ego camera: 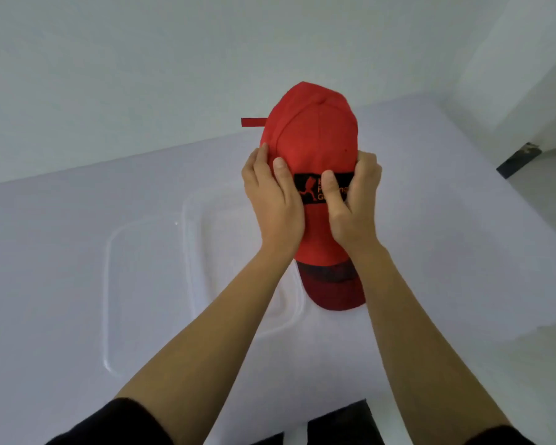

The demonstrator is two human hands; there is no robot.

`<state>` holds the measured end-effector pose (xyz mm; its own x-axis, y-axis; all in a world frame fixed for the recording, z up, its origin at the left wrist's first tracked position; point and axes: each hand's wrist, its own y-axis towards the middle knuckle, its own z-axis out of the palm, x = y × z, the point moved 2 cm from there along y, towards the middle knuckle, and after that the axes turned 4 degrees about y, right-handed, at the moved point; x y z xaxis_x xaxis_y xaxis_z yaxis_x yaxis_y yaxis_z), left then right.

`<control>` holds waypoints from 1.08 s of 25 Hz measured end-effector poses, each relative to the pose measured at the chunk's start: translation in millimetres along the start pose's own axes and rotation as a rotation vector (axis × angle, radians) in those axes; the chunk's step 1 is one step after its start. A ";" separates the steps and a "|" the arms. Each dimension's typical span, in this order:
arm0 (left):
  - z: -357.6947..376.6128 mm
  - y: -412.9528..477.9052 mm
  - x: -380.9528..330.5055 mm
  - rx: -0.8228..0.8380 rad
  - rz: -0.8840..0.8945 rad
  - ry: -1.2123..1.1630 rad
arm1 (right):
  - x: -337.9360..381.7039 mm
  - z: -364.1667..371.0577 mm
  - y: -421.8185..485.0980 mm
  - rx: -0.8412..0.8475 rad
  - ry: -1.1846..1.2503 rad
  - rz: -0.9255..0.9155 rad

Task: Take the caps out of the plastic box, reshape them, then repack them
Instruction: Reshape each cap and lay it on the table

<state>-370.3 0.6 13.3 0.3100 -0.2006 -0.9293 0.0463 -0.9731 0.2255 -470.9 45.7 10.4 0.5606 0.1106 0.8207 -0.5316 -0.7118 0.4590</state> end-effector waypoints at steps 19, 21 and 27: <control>256.9 -95.6 71.6 0.306 -0.415 0.414 | -262.3 -137.2 31.4 0.462 -0.242 0.385; 260.9 -96.4 78.6 0.352 -0.385 0.494 | -272.9 -135.1 30.2 0.490 -0.289 0.427; 241.8 -96.9 67.3 0.503 -0.270 0.497 | -268.2 -128.0 31.7 0.478 -0.425 0.424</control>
<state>-583.5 54.0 -141.9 0.7467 0.0108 -0.6650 -0.2202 -0.9395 -0.2625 -719.3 82.2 -151.6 0.6173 -0.4461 0.6480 -0.4776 -0.8670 -0.1419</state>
